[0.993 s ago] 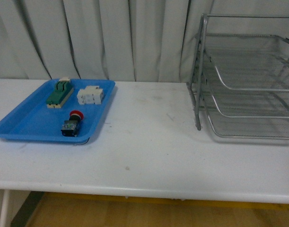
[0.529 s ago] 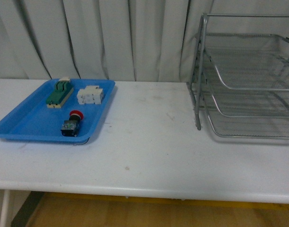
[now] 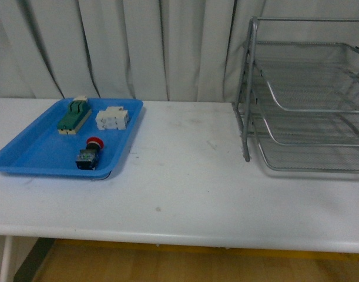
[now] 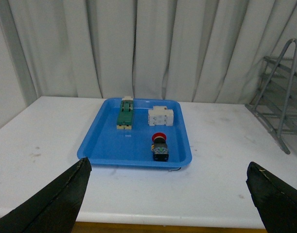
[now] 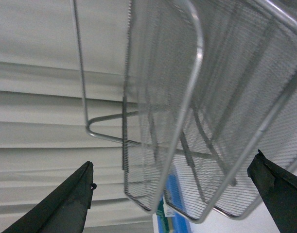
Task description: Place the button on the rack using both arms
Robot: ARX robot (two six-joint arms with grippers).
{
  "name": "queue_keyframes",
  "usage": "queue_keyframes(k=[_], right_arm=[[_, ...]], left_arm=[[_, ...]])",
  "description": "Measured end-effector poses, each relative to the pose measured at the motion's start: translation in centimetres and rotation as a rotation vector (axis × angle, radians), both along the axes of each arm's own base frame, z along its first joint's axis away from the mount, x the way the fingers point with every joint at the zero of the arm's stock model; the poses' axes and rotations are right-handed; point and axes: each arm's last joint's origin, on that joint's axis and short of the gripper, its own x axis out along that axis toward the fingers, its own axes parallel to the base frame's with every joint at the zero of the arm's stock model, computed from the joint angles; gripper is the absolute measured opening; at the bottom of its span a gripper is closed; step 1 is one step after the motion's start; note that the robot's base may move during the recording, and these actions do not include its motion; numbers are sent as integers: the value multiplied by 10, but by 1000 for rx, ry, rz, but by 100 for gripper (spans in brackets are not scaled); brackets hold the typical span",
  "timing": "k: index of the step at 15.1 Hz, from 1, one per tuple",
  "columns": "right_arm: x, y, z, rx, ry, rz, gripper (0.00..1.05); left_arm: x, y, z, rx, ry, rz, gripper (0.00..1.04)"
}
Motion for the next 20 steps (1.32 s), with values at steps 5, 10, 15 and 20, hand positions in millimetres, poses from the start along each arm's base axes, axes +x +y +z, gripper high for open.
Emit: queue_keyframes(k=[5,10,15,20], right_arm=[[2,5,-40,3,113,34,98],[25,11,-58,-56,113,55,98],[52,11,-69,-71,138,62,86],[72,15,-64,-113,66,81,23]], left_arm=[[0,0,0,0,0,0,98],[0,0,0,0,0,0,98],[0,0,0,0,0,0,98],[0,0,0,0,0,0,98]])
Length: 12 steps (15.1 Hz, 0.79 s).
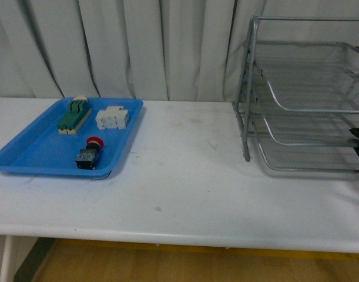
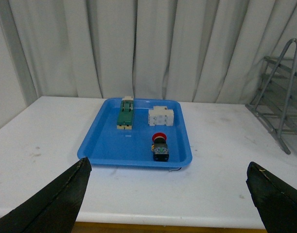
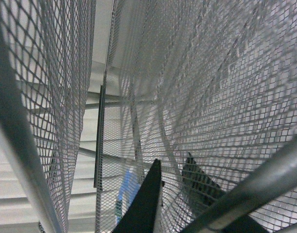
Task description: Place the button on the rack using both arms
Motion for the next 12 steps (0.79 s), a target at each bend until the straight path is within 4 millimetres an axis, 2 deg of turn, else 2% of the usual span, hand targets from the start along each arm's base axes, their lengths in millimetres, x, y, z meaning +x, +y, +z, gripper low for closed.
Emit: queue_keyframes(k=[1,2,6,12], right_arm=[[0,0,-2,11,-13,-1,11],[-2,0,-6,100,1,-10,4],[-28,-2,-11,180,69,-20,3],[-105,-2,-2,195,190,-29,3]], left_arm=[[0,0,0,0,0,0,98],[0,0,0,0,0,0,98],[0,0,0,0,0,0,98],[0,0,0,0,0,0,98]])
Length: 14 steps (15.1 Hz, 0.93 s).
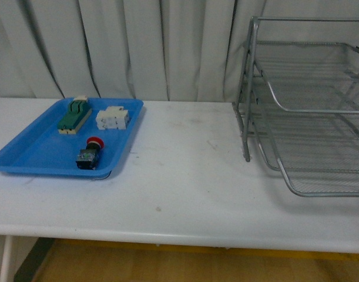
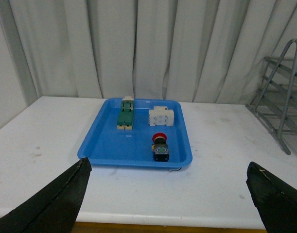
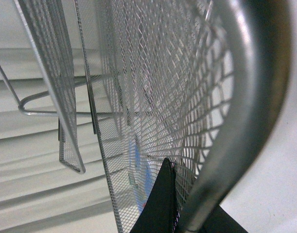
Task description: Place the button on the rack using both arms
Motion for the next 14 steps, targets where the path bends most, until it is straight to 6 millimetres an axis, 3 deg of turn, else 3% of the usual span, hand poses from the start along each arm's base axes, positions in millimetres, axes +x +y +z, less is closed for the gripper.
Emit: queue_keyframes(k=[1,2,4,9,14], right_arm=[[-6,-1,6,-22,-10,7,3],[-9,0,9,-59,-22,18,11],[-17,-2,13,-99,-24,24,36],[-32,0,43,-132,-114,27,98],[-50,-1,50,-187,-112,41,98]], left_arm=[[0,0,0,0,0,0,98],[0,0,0,0,0,-1,98],[0,0,0,0,0,0,98],[0,0,0,0,0,-1,98],[0,0,0,0,0,0,98]])
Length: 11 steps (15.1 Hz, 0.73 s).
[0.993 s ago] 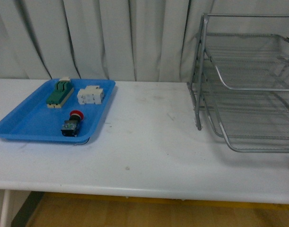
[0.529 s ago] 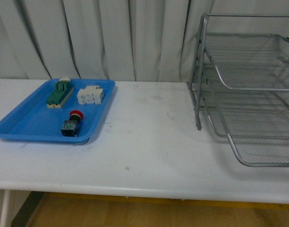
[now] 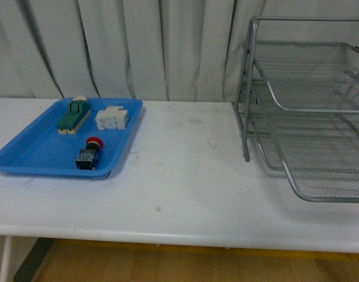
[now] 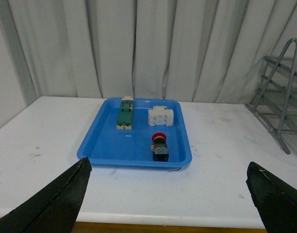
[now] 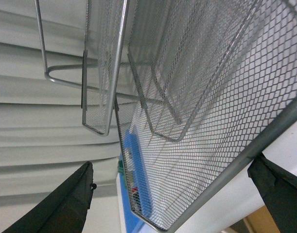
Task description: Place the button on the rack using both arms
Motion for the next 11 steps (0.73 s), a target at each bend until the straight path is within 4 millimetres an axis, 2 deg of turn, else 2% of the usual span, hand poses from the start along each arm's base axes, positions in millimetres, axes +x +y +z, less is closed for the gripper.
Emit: queue_keyframes(k=[2,5,7,9,10,11], right_arm=[[-5,-2,7,-33,2,-7,98],[-7,-2,1,-59,49,-11,98],[-8,0,4,-64,50,-6,98],[-17,5,22,-72,8,21,98],[-23,13,35,-270,-151,-32,90],[-35,21,43,-494,-197,-71,79]], left_arm=[[0,0,0,0,0,0,98],[0,0,0,0,0,0,98],[0,0,0,0,0,0,98],[0,0,0,0,0,0,98],[0,0,0,0,0,0,98],[0,0,0,0,0,0,98]])
